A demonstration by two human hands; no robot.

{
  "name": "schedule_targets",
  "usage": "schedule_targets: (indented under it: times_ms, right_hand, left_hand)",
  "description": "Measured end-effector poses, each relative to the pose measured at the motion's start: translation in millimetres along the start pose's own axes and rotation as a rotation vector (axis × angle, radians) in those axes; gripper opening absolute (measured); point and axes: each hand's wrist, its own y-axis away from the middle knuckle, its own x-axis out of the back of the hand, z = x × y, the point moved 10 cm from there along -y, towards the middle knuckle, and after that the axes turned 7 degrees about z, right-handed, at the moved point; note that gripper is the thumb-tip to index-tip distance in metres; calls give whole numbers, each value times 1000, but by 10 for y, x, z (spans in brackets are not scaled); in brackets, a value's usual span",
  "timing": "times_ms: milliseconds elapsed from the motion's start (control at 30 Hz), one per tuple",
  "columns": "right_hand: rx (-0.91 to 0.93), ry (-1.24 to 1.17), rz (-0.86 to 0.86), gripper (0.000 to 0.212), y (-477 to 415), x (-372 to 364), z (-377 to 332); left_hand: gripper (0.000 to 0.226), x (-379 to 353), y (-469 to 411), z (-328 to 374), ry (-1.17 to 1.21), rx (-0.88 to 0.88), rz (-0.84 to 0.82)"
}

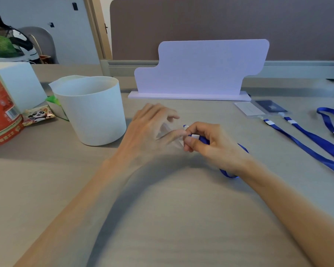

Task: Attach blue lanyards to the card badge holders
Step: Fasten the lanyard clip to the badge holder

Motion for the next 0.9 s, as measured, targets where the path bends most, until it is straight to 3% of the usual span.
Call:
schedule_targets:
  times_ms: [133, 333, 700, 900]
  right_hand:
    - [-56, -192, -5, 19, -17, 6, -3]
    - [-89, -256, 25, 20, -32, 57, 30]
    - [-71, -214, 62, 19, -32, 129, 1]
    - [-63, -310, 68, 20, -40, 68, -57]
  left_hand:
    - [36, 94, -22, -18, 124, 76, 92]
    - [34, 38, 4, 74, 104, -72, 29]
    - [23, 29, 68, 400, -235, -436, 77]
    - [25, 84, 55, 495, -255, -436, 156]
